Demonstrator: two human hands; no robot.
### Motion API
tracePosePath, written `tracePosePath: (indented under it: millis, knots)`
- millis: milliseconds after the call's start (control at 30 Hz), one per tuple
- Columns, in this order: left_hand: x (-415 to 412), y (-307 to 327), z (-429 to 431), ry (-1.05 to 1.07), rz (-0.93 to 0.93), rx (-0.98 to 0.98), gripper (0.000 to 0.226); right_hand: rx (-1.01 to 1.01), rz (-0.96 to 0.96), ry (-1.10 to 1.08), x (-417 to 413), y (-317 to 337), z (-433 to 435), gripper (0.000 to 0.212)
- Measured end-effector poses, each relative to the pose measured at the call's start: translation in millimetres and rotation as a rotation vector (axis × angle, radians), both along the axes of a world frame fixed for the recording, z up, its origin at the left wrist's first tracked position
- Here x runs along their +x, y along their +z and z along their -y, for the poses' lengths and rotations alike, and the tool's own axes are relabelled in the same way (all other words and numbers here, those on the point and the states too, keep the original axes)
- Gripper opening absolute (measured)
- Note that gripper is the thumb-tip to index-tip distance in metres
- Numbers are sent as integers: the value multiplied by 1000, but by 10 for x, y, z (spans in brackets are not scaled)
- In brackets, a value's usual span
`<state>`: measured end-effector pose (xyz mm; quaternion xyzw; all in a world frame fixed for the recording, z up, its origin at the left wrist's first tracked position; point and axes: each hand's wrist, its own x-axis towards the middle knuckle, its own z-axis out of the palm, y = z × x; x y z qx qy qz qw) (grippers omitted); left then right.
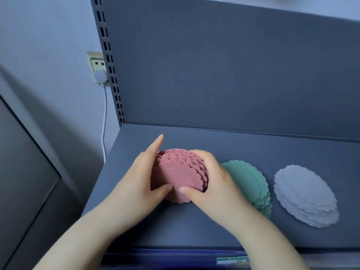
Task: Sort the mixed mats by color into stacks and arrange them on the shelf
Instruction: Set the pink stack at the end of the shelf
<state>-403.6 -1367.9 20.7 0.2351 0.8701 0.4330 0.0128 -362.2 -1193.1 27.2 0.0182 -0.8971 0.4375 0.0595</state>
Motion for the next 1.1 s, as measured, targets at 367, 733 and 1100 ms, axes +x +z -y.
tracePosePath:
  millis: [367, 733, 1100]
  knots:
    - [61, 3, -33, -16, 40, 145, 79, 1, -83, 34, 81, -29, 6, 72]
    - [107, -55, -58, -39, -41, 91, 83, -13, -140, 56, 122, -96, 96, 71]
    - [138, -132, -108, 15, -38, 149, 86, 50, -124, 79, 134, -106, 130, 76]
